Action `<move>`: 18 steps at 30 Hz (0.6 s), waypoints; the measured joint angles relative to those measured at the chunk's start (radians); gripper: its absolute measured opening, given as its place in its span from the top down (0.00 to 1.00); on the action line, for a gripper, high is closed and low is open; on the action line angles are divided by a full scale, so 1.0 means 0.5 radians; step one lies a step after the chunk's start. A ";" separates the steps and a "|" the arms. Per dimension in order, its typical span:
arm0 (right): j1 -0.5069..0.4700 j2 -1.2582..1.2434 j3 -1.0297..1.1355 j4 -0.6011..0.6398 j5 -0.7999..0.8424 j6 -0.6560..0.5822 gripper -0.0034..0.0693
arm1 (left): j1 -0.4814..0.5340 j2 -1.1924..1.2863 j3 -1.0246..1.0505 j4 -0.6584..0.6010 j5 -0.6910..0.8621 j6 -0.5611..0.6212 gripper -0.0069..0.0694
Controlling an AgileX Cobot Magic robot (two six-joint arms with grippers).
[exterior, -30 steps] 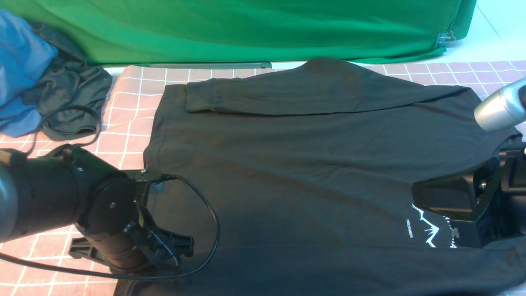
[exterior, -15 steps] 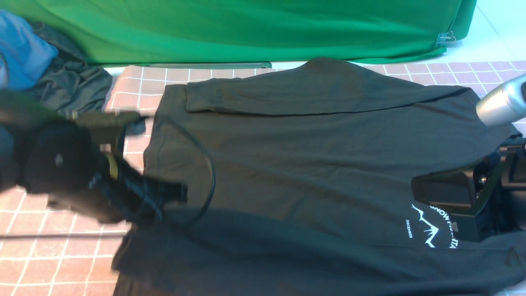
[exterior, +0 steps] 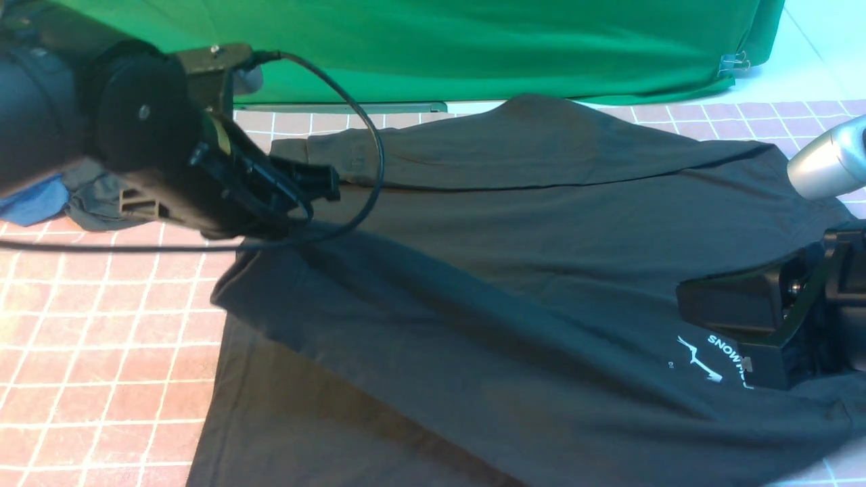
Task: Fold a long-sleeved shirt over a pink coffee tablecloth.
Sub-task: 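Fold the left side of the black T-shirt inward over its body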
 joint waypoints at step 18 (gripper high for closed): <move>0.000 0.000 0.000 0.000 0.000 0.016 0.85 | 0.069 0.413 -0.165 0.341 -0.483 0.177 0.87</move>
